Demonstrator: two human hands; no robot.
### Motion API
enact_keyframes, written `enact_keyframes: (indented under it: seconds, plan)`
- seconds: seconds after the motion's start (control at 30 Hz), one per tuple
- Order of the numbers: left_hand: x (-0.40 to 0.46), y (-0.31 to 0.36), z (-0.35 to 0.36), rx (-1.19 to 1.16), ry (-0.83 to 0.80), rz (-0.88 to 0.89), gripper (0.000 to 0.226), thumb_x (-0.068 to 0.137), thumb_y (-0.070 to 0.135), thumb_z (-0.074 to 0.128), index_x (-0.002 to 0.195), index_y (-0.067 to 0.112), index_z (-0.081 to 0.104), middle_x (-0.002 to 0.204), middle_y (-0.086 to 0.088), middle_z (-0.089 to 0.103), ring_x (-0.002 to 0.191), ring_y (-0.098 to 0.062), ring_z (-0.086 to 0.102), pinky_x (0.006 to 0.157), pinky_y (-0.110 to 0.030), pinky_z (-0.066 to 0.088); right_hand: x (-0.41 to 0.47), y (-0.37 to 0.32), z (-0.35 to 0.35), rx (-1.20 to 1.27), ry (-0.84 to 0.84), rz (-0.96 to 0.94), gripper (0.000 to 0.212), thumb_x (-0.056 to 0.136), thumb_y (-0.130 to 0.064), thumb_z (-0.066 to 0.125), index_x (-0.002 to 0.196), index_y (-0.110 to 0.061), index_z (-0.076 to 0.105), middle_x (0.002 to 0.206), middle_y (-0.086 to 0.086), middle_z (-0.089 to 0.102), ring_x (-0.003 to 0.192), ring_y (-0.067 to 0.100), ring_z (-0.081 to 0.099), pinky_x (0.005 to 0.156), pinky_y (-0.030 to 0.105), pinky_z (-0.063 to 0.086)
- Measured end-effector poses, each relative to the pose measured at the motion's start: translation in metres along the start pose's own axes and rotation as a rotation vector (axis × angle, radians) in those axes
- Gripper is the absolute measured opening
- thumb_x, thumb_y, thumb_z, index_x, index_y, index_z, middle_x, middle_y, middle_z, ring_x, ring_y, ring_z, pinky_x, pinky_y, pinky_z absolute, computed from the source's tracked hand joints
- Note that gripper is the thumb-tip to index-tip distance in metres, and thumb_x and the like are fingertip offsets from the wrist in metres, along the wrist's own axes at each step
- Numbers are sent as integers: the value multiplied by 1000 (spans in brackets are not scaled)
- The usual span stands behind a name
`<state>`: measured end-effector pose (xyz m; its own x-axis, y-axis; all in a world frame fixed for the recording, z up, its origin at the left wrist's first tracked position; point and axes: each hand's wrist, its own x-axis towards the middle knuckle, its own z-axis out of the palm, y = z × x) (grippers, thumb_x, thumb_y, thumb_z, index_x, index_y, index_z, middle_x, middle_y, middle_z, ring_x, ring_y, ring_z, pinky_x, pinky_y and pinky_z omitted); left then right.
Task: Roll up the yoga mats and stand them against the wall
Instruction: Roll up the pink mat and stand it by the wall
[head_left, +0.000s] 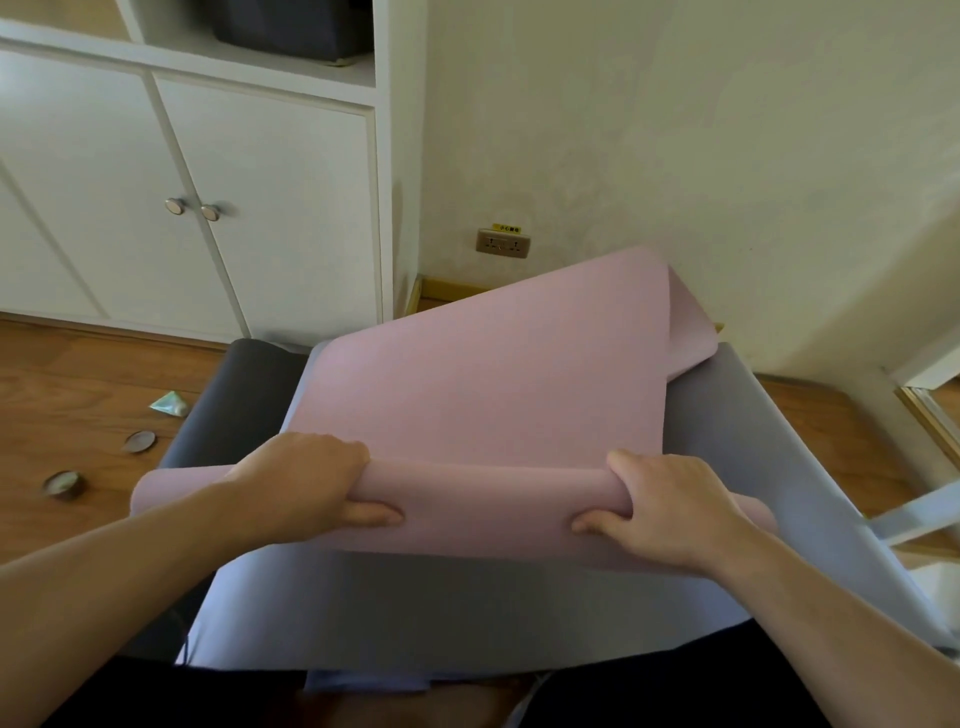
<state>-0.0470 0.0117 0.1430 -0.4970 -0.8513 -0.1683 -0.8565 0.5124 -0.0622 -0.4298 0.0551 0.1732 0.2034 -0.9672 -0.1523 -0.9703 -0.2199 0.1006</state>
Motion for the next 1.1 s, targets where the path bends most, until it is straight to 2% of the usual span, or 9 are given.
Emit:
enact_keyframes:
  seconds: [0.13, 0.23, 0.37, 0.47, 0.63, 0.73, 0.83, 0.97, 1.1]
  plan:
    - [-2, 2, 4, 27, -42, 32, 82, 70, 92, 6, 97, 34, 57, 80, 14, 58, 71, -4, 56, 76, -22, 50, 2, -1, 7, -29, -80, 17, 66, 81, -95, 42, 79, -29, 47, 79, -12, 59, 75, 18, 53, 67, 38, 41]
    - [-4, 3, 8, -74, -114, 25, 73, 85, 87, 18, 104, 32, 61, 88, 13, 60, 79, -5, 59, 84, -23, 52, -1, 3, 7, 148, -135, -41, 57, 89, -85, 47, 85, -28, 49, 82, -12, 63, 75, 13, 58, 67, 34, 45]
    - [-7, -8, 4, -288, -179, 47, 85, 65, 94, 9, 106, 35, 56, 91, 14, 64, 81, -5, 63, 79, -17, 51, -5, 5, 6, 382, -170, -106, 38, 98, -69, 53, 100, -32, 44, 84, -10, 65, 76, 12, 61, 70, 36, 51]
    - [-9, -6, -4, -329, -230, 57, 65, 77, 86, 19, 111, 37, 45, 90, 14, 61, 79, -6, 62, 69, -13, 43, -5, 11, 12, 472, -188, -154, 42, 98, -70, 50, 101, -28, 50, 88, -11, 65, 81, 10, 61, 78, 41, 54]
    - [-13, 3, -11, -374, -258, 74, 49, 90, 78, 23, 107, 38, 45, 89, 12, 61, 81, -7, 61, 71, -13, 40, -2, 16, 9, 292, -180, -114, 47, 104, -64, 47, 79, -25, 47, 81, -11, 58, 78, 9, 54, 72, 34, 43]
    - [-15, 5, -15, -492, -243, -15, 58, 93, 76, 15, 105, 39, 59, 100, 18, 65, 92, -2, 62, 89, -20, 41, -1, 10, 8, 206, -213, -77, 44, 106, -61, 42, 81, -26, 43, 86, -11, 52, 86, 17, 52, 76, 38, 40]
    - [-11, 6, -19, -408, -238, -14, 63, 88, 76, 9, 103, 36, 56, 93, 16, 63, 87, -2, 61, 83, -21, 41, -5, 5, 7, 206, -228, -34, 39, 108, -60, 40, 91, -25, 39, 85, -10, 53, 81, 19, 52, 71, 38, 37]
    - [-8, 6, -13, -383, -301, -50, 34, 107, 60, 21, 110, 36, 46, 93, 12, 63, 84, -6, 62, 78, -20, 46, -9, 9, 4, 417, -208, 1, 33, 109, -56, 33, 92, -28, 39, 84, -7, 61, 79, 14, 56, 71, 36, 42]
    - [-4, 13, 2, -329, -176, -122, 26, 113, 45, 32, 96, 33, 48, 93, 9, 60, 85, -10, 58, 85, -33, 50, -2, 5, 5, 316, -189, 18, 29, 111, -46, 42, 90, -27, 44, 93, -9, 58, 88, 19, 55, 72, 38, 38]
